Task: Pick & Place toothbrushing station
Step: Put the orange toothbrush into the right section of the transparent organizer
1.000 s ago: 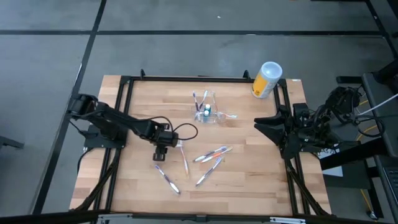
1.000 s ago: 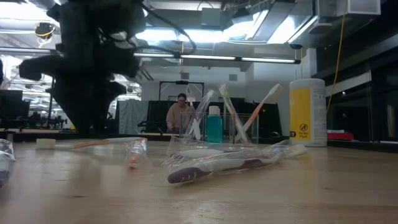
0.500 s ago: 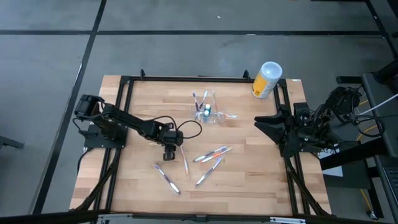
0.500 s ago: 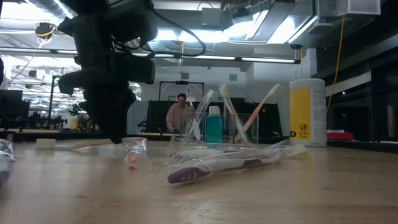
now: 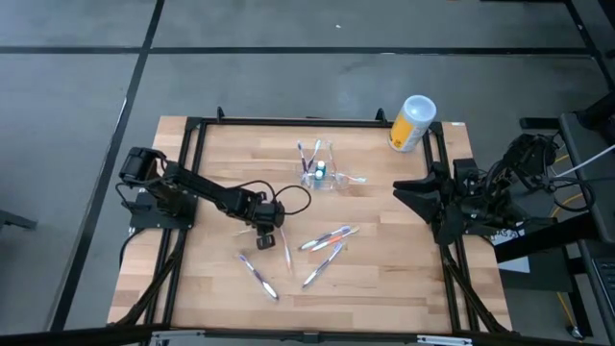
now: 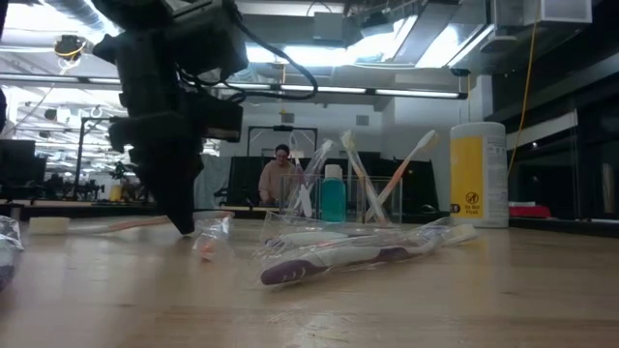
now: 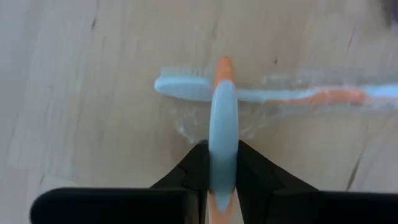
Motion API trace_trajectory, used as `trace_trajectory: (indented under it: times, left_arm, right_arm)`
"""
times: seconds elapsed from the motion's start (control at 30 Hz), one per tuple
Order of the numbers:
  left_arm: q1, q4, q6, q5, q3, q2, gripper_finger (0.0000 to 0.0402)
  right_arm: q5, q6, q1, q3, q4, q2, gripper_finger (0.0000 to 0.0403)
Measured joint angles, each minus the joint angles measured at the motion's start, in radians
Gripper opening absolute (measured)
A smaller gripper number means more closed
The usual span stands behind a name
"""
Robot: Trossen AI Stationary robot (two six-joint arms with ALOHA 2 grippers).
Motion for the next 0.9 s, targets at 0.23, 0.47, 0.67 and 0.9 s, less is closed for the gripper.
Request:
trace_trajectory:
  times: [0.23, 0.47, 0.67, 0.9]
  left_arm:
    - [0.012, 0.011, -0.181, -0.003, -0.001, -0.016, 0.0048]
    - [0.012, 0.064, -0.491, -0.155, -0.001, -0.149, 0.0048]
    - [0.010, 0.230, -0.802, -0.429, -0.001, -0.339, 0.0048]
    - [-0.084, 0.515, -1.130, -0.972, 0.000, -0.417, 0.0048]
  right_arm:
    - [-0.024, 0.001, 0.000, 0.000, 0.008, 0.004, 0.0130]
    - [-0.065, 0.008, 0.000, 0.000, 0.006, 0.028, 0.0130]
    - [-0.096, 0.027, 0.000, 0.000, -0.077, 0.047, 0.0130]
    - [-0.089, 0.114, -0.017, 0.000, -0.245, 0.056, 0.0130]
